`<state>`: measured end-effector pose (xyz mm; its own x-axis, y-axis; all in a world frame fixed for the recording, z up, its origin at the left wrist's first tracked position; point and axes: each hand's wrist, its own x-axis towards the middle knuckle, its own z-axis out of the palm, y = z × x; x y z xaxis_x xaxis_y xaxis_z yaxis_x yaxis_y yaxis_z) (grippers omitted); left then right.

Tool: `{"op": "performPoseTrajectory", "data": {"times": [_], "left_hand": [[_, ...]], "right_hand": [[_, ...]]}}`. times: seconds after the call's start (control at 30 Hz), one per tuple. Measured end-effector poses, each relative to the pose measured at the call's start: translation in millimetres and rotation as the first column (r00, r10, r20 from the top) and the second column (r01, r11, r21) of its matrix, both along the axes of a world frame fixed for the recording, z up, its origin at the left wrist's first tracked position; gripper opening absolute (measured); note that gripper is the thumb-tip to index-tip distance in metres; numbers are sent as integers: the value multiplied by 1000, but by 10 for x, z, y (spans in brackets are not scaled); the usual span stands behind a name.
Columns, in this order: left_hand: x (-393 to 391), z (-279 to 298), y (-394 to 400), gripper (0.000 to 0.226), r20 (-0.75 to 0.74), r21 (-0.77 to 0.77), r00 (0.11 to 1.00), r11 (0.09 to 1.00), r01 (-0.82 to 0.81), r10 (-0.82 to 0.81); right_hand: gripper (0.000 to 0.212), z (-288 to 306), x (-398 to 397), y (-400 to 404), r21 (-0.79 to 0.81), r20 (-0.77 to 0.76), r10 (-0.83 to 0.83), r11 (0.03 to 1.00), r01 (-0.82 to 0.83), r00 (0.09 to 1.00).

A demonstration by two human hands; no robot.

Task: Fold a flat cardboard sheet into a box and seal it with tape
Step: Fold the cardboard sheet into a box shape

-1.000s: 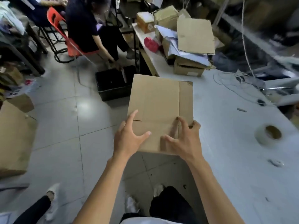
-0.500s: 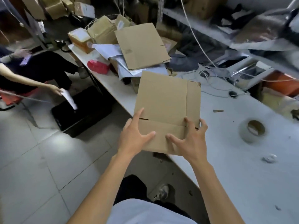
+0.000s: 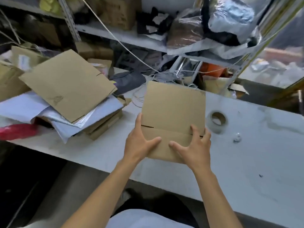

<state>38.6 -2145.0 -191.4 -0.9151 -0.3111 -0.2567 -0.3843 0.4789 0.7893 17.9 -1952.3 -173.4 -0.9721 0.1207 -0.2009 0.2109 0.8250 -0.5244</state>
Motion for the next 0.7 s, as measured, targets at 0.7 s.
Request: {"op": "performPoseTrajectory", "data": {"times": [0.7], "left_hand": [[-1003,246,1077,128,0,-178,903,889,423,-429]], "right_hand": [[107,202,-382,1235,-187,-218,-68,982,27,974]]}}
